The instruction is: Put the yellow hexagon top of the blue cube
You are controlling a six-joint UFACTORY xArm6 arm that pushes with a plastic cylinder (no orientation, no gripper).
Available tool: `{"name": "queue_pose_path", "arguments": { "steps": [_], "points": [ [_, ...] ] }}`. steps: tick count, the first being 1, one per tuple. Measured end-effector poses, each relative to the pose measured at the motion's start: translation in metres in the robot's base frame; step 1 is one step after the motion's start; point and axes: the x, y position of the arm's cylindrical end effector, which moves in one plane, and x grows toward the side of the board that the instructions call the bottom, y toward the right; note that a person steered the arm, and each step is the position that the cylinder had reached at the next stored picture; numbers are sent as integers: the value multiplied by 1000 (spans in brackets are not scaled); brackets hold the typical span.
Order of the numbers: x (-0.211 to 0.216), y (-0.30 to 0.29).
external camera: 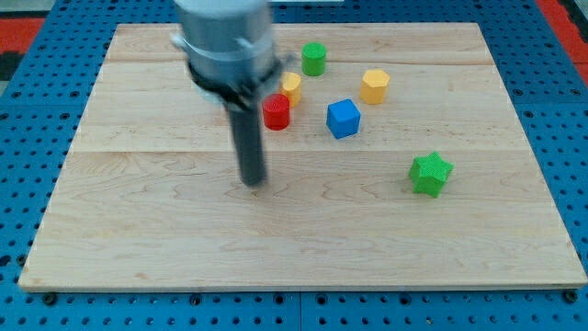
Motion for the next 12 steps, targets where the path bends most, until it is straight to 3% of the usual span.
{"name": "queue_pose_path", "arguments": {
  "steps": [1, 3, 4, 5, 6, 7, 8, 9, 10, 12],
  "points": [
    [71, 109],
    [-34, 204],
    [-104, 193],
    [-91, 206],
    [-42, 213],
    [-96, 178],
    [-149, 178],
    [-156, 178],
    [-122, 206],
    [-188, 182]
  ]
}}
